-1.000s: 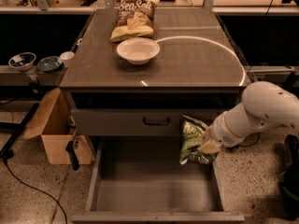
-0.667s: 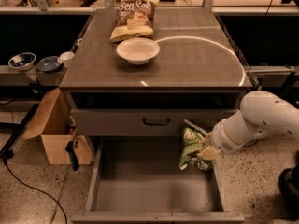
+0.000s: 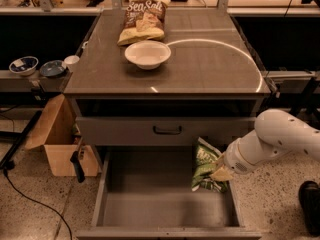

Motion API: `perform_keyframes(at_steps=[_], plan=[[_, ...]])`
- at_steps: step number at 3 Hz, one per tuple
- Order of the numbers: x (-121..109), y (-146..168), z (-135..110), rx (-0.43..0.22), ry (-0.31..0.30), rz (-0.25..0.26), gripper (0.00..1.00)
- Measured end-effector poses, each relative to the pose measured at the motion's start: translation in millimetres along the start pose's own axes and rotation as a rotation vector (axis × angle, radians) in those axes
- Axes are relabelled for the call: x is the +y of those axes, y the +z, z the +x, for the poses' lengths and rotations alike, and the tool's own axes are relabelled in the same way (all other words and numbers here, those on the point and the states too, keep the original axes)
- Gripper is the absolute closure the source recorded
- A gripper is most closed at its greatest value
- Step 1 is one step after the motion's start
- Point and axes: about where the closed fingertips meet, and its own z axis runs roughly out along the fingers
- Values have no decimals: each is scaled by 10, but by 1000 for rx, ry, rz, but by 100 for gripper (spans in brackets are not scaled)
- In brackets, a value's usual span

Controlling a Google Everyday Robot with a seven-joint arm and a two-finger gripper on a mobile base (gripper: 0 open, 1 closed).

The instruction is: Place green jalapeno chip bag into middle drawer

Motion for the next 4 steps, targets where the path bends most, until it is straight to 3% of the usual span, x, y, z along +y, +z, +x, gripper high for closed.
perform_keyframes(at_steps=[4], plan=[[102,392,188,55,86,-14,100]])
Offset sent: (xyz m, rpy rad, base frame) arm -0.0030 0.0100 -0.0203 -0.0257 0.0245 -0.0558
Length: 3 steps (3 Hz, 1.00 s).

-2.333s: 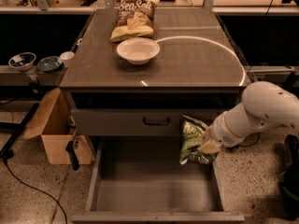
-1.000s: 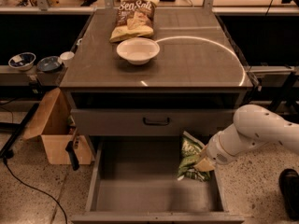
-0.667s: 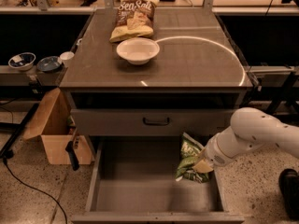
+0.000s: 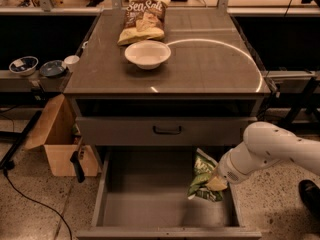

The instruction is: Place green jalapeno chip bag into middle drawer

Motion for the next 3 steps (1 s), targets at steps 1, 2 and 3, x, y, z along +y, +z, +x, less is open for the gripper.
perform_keyframes(at_steps=[1,2,3], plan=[[-44,327,105,14,28,-19,100],[-55,436,87,13,24,-36,100],[-51,533,48,19,10,-57,100]])
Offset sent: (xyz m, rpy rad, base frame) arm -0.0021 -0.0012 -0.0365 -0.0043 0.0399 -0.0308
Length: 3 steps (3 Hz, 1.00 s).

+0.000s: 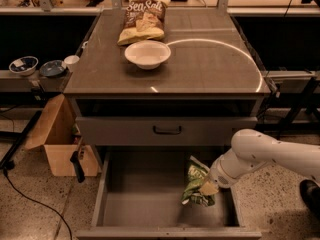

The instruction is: Place green jalapeno chip bag into middle drawer

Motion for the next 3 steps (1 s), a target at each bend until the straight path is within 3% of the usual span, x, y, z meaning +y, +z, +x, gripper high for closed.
perform_keyframes(at_steps=[1,2,3], plan=[[20,117,30,19,3,-22,100],[72,126,129,44,31,-12,100],[100,113,122,23,19,-9,100]])
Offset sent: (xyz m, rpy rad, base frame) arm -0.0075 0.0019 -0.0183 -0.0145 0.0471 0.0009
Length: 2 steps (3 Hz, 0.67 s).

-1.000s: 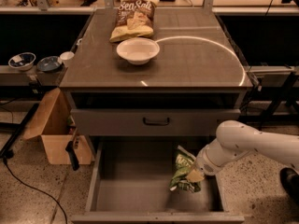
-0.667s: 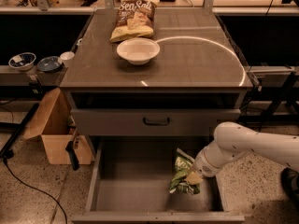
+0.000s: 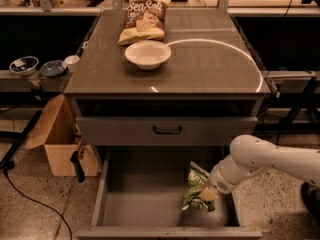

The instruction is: Place green jalapeno chip bag into middle drawer

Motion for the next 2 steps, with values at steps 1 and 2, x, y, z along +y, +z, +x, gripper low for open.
perform_keyframes(at_steps=[1,2], plan=[[-13,35,12,-28,-7,5,100],[-100,308,-30,-31,-14,-14,100]])
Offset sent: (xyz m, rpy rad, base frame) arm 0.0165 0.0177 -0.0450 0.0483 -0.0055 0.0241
